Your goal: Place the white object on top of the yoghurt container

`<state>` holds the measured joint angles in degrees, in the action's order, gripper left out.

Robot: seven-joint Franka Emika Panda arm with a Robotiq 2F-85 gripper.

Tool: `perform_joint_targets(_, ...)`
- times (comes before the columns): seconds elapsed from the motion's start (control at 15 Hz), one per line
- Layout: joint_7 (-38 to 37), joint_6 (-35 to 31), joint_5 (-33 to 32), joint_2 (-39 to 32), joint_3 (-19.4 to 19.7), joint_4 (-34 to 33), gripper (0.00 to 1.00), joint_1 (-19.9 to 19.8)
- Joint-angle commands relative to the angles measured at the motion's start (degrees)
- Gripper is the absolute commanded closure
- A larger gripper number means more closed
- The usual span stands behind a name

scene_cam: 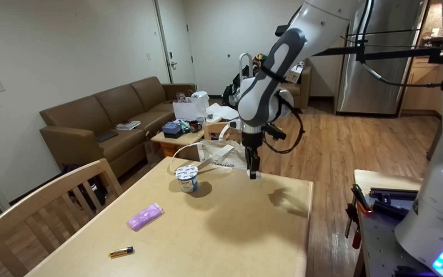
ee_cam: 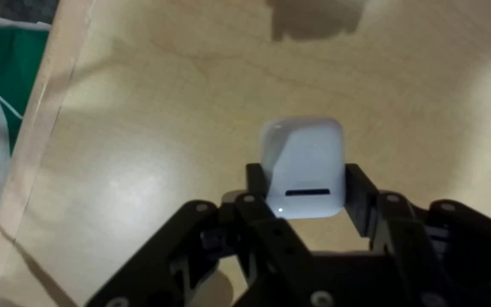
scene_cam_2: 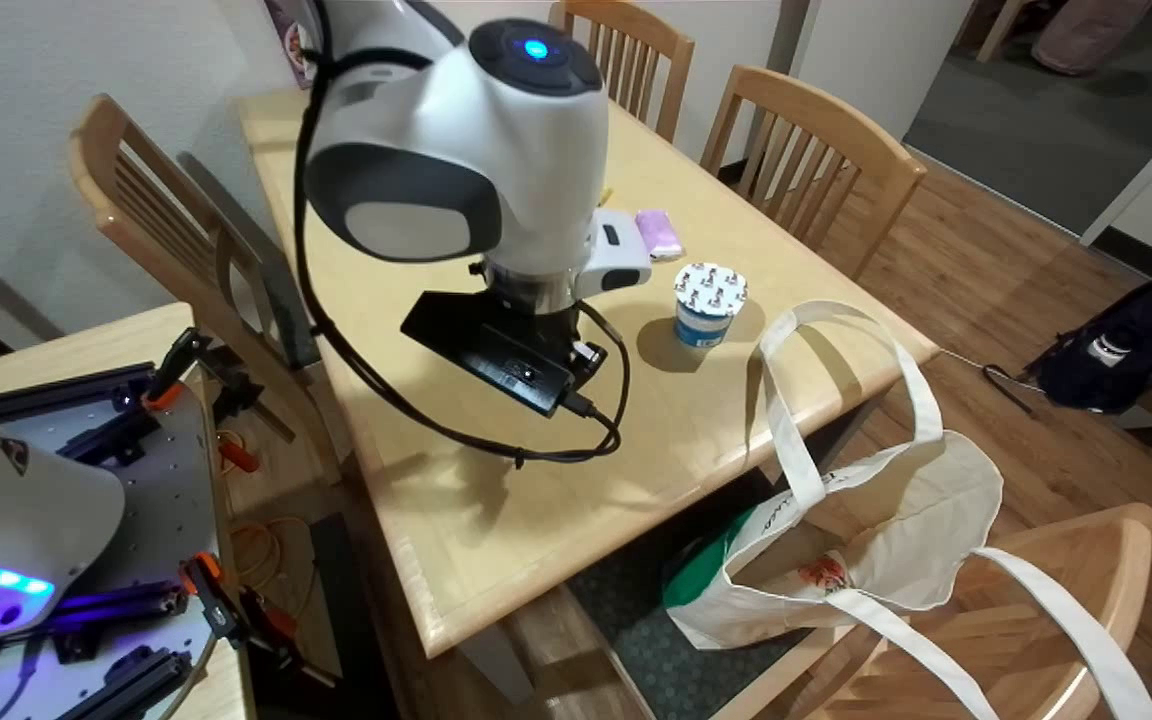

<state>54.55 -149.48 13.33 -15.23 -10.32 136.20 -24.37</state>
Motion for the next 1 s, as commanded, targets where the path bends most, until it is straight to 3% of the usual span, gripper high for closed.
perform_joint_targets(0.0, 9.23, 1.64, 15.47, 9.79, 0.62, 3.35, 0.77, 0.58)
perform_joint_targets(0.07, 5.57, 1.13, 10.43, 4.64, 4.07, 0.38, 0.77, 4.13)
perform_joint_targets(0.13, 6.29, 1.69, 11.4, 6.22, 5.1, 0.56, 0.52, 5.03)
perform_joint_targets(0.4, 6.11, 1.72, 11.16, 5.23, 6.54, 0.6, 0.52, 6.7)
perform_joint_targets(0.47, 8.63, 0.97, 15.87, 4.96, 5.2, 0.32, 0.77, 5.99)
perform_joint_targets(0.53, 11.68, 1.74, 21.96, 5.05, 3.82, -0.34, 0.77, 5.38)
perform_joint_targets(0.6, 12.53, 3.95, 26.61, 5.69, -1.12, -1.69, 0.77, 1.79)
perform_joint_targets(0.73, 16.01, 6.11, 35.79, 6.54, -2.21, -3.06, 0.77, 3.17)
perform_joint_targets(0.8, 18.56, 7.8, 40.78, 7.09, 0.91, -4.11, 0.77, 7.33)
perform_joint_targets(0.93, 19.92, 8.87, 47.07, 8.15, 2.21, -5.72, 0.77, 10.43)
